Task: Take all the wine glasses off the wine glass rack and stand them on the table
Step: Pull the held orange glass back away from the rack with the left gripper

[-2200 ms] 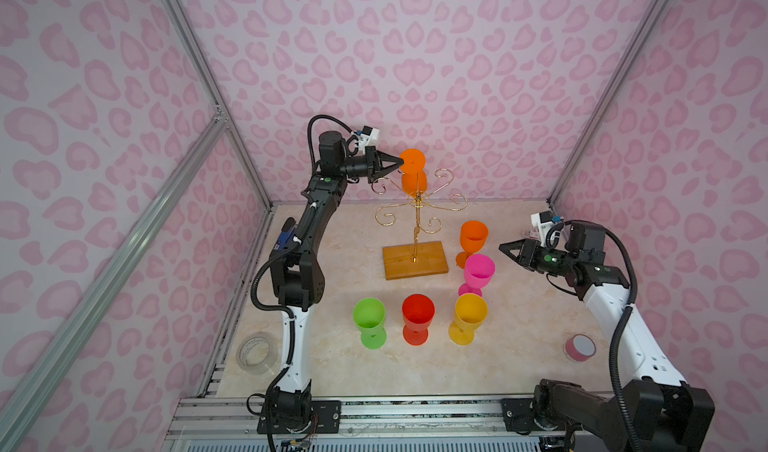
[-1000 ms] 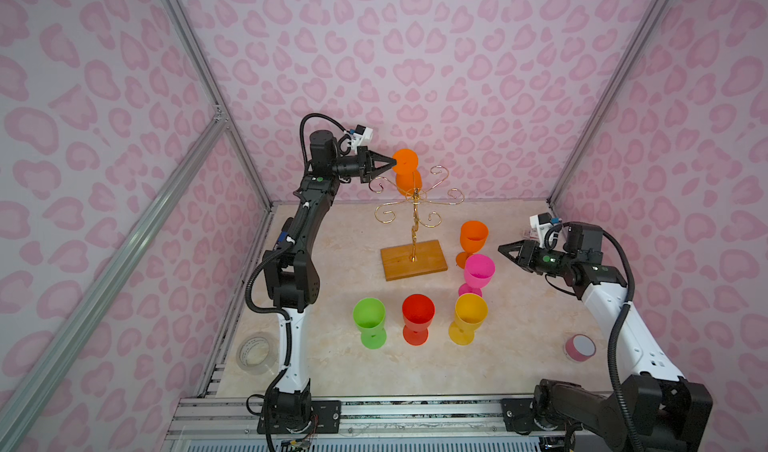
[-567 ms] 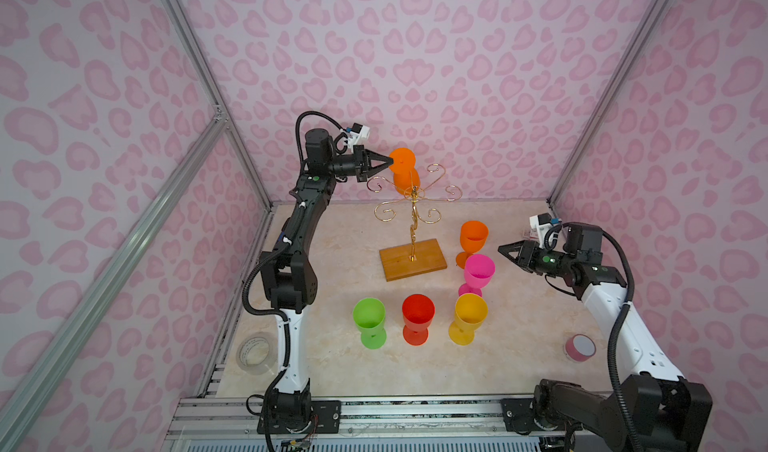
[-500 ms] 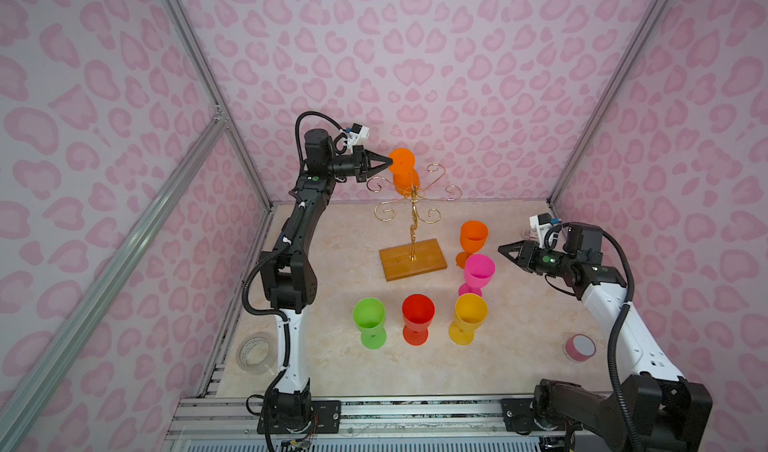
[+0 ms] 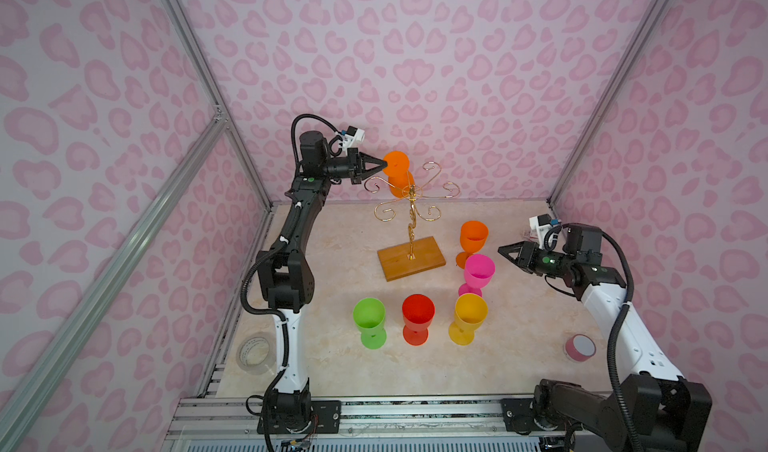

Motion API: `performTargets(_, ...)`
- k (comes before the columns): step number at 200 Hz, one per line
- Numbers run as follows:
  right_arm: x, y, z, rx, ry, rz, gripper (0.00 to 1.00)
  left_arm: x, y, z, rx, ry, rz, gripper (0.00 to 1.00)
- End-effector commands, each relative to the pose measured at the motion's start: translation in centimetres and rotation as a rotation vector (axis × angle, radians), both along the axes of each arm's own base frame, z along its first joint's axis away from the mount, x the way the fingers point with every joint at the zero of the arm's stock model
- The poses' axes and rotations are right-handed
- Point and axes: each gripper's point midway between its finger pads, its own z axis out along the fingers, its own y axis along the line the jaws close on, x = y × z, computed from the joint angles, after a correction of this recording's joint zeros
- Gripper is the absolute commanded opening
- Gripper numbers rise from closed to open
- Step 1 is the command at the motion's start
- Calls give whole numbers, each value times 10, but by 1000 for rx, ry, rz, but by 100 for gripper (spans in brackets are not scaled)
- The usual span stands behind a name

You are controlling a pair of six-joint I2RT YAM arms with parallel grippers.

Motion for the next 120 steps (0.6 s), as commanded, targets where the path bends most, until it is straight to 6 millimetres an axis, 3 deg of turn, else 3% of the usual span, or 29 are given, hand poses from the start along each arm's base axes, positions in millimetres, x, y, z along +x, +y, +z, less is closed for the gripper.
performTargets(1,3,1,1,4,-25,11,30,-13,2,23,-5,-88,-10,2)
performTargets(63,2,2,0,5,-27,15,30,-14,4,15,0,-79,-9,2)
performTargets(120,3,2,1,7,-28,16,30,-9,19,19,0,-83,21,2)
